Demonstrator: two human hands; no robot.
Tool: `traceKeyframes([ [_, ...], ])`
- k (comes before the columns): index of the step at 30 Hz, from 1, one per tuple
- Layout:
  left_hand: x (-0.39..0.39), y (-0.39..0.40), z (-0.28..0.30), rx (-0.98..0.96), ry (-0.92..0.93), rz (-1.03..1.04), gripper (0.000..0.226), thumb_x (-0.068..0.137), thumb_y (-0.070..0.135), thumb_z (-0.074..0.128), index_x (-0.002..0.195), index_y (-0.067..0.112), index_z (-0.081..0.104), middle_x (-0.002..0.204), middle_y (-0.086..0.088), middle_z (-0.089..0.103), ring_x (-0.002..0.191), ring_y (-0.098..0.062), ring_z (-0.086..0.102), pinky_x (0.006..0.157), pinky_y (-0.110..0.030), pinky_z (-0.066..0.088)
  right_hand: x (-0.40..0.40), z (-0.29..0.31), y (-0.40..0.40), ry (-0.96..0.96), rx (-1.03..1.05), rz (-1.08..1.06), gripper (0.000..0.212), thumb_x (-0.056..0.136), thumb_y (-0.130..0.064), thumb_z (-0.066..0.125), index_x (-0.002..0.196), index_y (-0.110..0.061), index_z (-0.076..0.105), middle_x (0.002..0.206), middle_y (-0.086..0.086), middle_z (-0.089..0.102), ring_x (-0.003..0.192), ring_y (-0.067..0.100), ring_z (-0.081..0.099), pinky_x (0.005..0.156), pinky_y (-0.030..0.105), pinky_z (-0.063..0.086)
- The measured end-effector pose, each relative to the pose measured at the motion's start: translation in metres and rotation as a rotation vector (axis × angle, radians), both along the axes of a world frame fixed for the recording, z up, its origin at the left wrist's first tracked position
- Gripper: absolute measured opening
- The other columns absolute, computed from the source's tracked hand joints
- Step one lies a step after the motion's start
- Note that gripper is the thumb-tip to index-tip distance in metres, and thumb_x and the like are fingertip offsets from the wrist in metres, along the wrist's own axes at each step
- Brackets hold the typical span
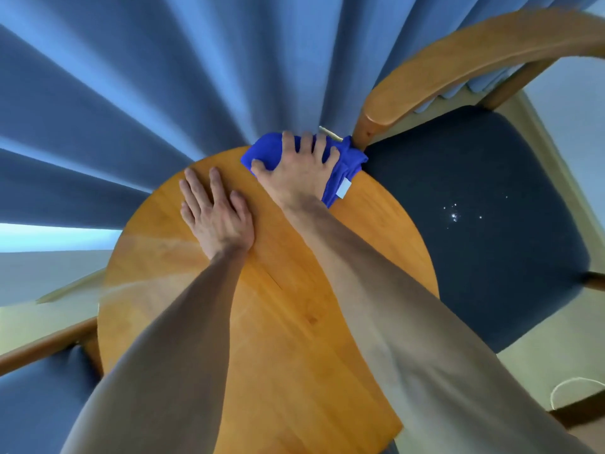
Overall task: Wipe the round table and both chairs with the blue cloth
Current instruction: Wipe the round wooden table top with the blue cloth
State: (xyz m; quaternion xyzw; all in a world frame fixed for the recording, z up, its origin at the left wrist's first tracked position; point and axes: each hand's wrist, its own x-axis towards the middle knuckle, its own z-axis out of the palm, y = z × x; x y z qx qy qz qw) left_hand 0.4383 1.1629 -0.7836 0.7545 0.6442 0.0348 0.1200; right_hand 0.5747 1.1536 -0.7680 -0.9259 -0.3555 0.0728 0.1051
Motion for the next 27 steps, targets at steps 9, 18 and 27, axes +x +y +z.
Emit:
traceKeyframes([
  [9,0.002,-0.001,0.000,-0.003,0.000,0.018,0.057,0.101,0.045,0.023,0.153,0.024,0.028,0.164,-0.011,0.009,0.151,-0.029,0.005,0.119,-0.048,0.011,0.029,-0.015,-0.062,-0.126,0.082,-0.241,0.064,0.089,-0.064,0.039,0.131,-0.020,0.058,0.127,0.007,0.060,0.129,0.033,0.044,0.108,0.055,0.025],
  [18,0.026,-0.018,0.007,-0.081,0.144,-0.001,0.056,0.104,0.033,0.025,0.154,0.009,0.021,0.161,-0.026,0.007,0.149,-0.041,0.006,0.114,-0.055,0.015,0.033,-0.017,-0.130,-0.149,0.046,-0.440,0.061,0.091,-0.060,0.038,0.133,-0.019,0.054,0.128,0.008,0.059,0.126,0.033,0.045,0.107,0.054,0.023],
  [27,0.029,-0.159,0.021,-0.144,0.131,-0.467,0.059,0.099,0.042,0.032,0.152,0.015,0.024,0.161,-0.025,0.007,0.148,-0.041,0.007,0.109,-0.059,0.023,0.008,-0.010,-0.180,-0.083,0.020,-0.551,0.062,0.092,-0.058,0.040,0.138,-0.018,0.051,0.134,0.010,0.056,0.130,0.035,0.042,0.108,0.056,0.022],
])
